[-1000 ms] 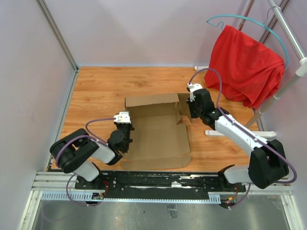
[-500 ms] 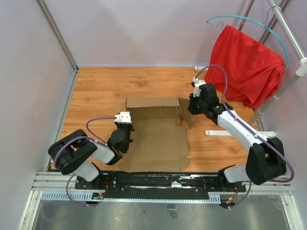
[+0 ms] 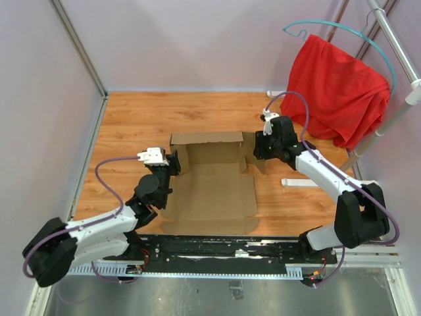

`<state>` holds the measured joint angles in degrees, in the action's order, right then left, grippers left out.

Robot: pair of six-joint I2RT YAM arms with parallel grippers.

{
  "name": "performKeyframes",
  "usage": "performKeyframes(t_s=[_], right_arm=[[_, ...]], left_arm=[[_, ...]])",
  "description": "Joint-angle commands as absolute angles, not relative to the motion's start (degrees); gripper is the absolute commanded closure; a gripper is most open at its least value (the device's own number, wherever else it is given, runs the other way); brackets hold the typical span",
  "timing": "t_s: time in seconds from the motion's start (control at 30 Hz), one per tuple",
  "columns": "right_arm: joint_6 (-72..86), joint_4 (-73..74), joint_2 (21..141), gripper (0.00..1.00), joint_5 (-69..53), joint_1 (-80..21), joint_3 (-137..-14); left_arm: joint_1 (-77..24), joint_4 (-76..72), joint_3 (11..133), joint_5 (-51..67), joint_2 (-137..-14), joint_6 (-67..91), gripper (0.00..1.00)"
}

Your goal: Fold the paper box

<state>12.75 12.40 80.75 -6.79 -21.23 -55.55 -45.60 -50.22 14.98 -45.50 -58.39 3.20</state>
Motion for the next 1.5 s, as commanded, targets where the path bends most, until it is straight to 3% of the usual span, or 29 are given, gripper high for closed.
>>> performKeyframes(t_s=[0.0,0.2,0.47,1.03,1.23,1.3,1.37,1.47], right_arm=[[12.9,13.7,81.1,0.59,-7.2,-20.7,-55.7],[12.9,12.1,79.7,0.57,-7.8,-20.8,-53.6],[13.4,11.4,80.4,0.63,-9.2,-20.8,-52.9],[13.0,9.6,79.2,0.73,-11.2,-21.4,-50.6],[13.0,9.2,78.2,0.75,-11.4,-22.3,-49.9],[13.1,9.4,77.9,0.75,-11.4,-22.5,-50.1],[13.2,10.0,77.5,0.75,-11.2,-22.6,-50.4],[13.4,11.5,77.3,0.75,-10.6,-22.7,-51.7]], left_arm=[[-45.8,-35.3,16.3,-42.2,-48.5,8.7,0.51],[-45.8,-31.3,13.1,-39.7,-44.4,12.5,0.54],[-45.8,-45.2,13.0,-42.6,-66.5,12.1,0.53],[-46.0,-99.4,12.1,-54.8,-100.7,-0.5,0.7],[-46.1,-99.9,15.0,-54.4,-103.3,-4.1,0.87],[-46.3,-97.9,16.1,-53.9,-103.3,-5.1,0.98],[-46.6,-89.7,18.4,-54.7,-101.6,-5.6,1.0],[-46.6,-66.0,25.6,-54.7,-96.3,-2.7,1.0]])
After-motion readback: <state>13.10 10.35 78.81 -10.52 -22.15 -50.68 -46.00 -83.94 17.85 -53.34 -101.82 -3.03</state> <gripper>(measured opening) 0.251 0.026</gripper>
